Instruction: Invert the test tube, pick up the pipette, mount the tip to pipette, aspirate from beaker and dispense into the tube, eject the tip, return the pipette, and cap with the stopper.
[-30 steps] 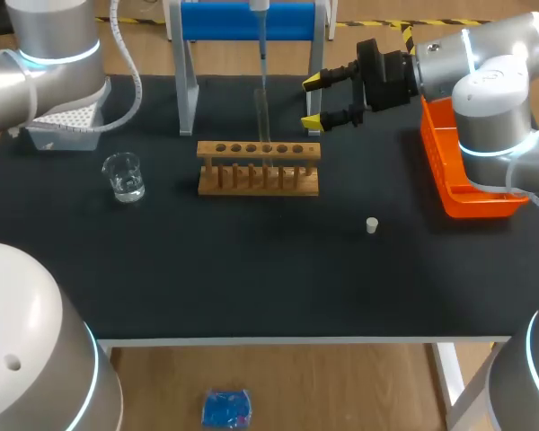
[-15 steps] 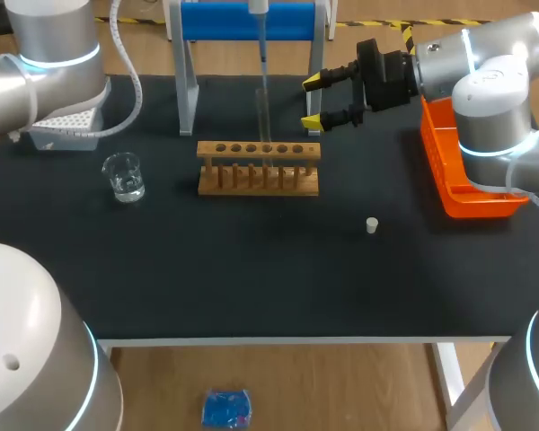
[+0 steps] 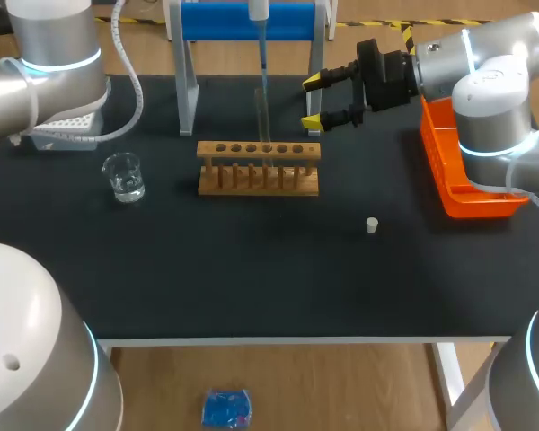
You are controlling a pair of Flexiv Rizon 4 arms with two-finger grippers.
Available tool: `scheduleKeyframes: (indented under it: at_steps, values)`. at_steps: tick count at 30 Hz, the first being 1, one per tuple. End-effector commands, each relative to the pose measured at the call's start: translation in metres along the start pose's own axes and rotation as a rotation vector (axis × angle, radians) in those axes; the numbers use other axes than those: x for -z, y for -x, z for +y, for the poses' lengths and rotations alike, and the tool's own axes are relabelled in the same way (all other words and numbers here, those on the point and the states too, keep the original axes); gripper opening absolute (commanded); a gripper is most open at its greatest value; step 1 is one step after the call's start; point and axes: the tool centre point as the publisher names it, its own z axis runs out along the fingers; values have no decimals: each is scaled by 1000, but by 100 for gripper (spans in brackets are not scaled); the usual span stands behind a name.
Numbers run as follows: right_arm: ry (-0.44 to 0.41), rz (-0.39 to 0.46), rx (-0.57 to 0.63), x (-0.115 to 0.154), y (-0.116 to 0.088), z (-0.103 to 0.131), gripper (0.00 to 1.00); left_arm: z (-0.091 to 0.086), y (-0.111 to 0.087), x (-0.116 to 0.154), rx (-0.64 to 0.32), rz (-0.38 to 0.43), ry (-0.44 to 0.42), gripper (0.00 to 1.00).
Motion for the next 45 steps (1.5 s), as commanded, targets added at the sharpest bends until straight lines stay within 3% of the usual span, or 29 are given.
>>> scheduleKeyframes:
  at_steps: [1,14,26,34,45]
  values:
    - [0,1,0,0,0,0,100,0,-1,0,2,-8,11,0]
    - [0,1,0,0,0,0,100,-1,-2,2,-9,-45,49,0]
    - [0,1,0,0,0,0,100,-5,-2,2,-39,-56,1,0]
    - [0,1,0,0,0,0,100,-17,-3,4,-53,-57,9,0]
    - [0,1,0,0,0,0,100,-18,-1,2,-60,-58,4,0]
